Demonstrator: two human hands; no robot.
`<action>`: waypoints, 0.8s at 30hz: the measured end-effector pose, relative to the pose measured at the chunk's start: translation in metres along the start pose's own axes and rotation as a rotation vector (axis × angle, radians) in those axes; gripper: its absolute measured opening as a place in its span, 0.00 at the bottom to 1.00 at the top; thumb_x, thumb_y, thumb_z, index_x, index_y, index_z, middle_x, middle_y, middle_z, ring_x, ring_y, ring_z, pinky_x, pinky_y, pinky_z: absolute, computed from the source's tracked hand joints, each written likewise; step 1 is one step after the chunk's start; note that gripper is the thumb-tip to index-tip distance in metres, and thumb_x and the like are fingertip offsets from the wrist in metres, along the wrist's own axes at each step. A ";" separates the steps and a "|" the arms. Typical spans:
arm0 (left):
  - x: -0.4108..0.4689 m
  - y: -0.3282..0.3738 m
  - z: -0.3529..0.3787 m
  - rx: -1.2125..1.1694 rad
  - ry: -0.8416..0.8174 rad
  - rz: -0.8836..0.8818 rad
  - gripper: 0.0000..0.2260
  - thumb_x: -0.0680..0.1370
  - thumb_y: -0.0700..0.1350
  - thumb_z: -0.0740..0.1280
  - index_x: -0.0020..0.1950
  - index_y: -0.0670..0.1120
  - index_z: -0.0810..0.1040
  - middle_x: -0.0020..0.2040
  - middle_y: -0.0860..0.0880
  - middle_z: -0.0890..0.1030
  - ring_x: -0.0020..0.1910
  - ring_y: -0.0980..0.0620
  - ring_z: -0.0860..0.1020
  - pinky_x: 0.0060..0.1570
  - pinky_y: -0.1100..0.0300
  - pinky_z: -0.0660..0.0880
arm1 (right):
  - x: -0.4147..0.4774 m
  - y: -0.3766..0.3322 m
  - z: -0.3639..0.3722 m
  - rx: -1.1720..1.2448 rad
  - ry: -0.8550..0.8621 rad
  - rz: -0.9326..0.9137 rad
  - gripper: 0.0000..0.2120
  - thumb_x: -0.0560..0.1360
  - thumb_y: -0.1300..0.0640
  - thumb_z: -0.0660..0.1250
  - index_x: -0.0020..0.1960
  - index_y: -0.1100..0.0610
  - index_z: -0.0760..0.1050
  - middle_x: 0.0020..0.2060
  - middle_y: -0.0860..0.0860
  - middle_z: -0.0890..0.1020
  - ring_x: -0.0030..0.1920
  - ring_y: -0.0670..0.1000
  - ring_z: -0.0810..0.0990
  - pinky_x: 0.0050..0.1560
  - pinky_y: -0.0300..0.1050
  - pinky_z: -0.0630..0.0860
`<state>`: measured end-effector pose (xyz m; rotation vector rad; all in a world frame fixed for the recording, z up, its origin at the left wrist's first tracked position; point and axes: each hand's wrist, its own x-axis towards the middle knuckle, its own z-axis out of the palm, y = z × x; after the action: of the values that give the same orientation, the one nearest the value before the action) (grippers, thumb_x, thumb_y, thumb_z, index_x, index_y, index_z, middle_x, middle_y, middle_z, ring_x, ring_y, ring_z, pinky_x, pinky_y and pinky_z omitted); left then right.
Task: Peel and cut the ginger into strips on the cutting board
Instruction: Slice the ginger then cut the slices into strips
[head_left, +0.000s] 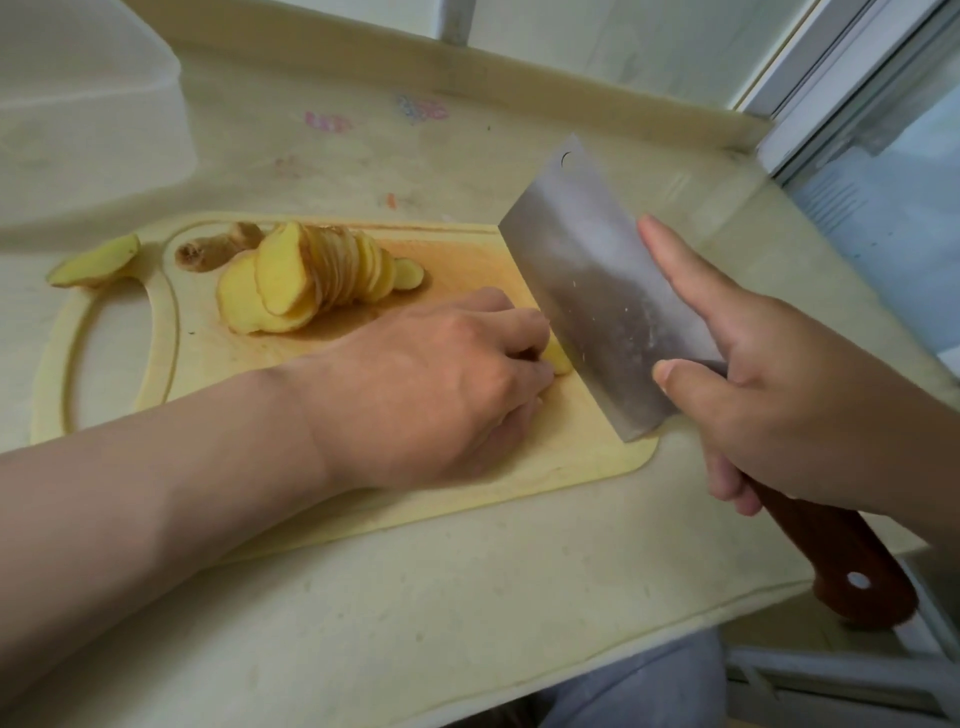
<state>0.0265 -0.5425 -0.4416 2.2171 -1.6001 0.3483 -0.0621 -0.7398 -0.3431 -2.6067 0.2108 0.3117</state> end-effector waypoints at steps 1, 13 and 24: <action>0.000 0.000 0.000 -0.001 -0.001 0.004 0.16 0.83 0.47 0.57 0.51 0.42 0.83 0.51 0.45 0.79 0.46 0.43 0.76 0.51 0.49 0.75 | 0.002 -0.002 -0.001 -0.008 -0.006 0.008 0.43 0.85 0.59 0.58 0.73 0.19 0.35 0.23 0.57 0.81 0.21 0.53 0.80 0.23 0.38 0.76; 0.000 0.003 -0.004 0.015 -0.024 -0.005 0.17 0.84 0.47 0.57 0.54 0.41 0.83 0.53 0.44 0.79 0.48 0.42 0.77 0.52 0.48 0.75 | -0.001 0.003 0.017 0.098 0.173 -0.102 0.41 0.85 0.60 0.59 0.79 0.24 0.41 0.26 0.56 0.81 0.23 0.52 0.81 0.26 0.43 0.81; 0.000 0.000 -0.002 0.016 -0.025 0.000 0.16 0.83 0.48 0.57 0.53 0.43 0.83 0.53 0.46 0.79 0.48 0.44 0.76 0.53 0.51 0.74 | 0.000 -0.007 0.002 -0.094 -0.020 0.000 0.41 0.86 0.58 0.57 0.77 0.23 0.35 0.23 0.48 0.81 0.22 0.49 0.81 0.26 0.40 0.79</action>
<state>0.0266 -0.5414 -0.4399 2.2417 -1.6154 0.3361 -0.0607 -0.7326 -0.3414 -2.6945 0.1936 0.3553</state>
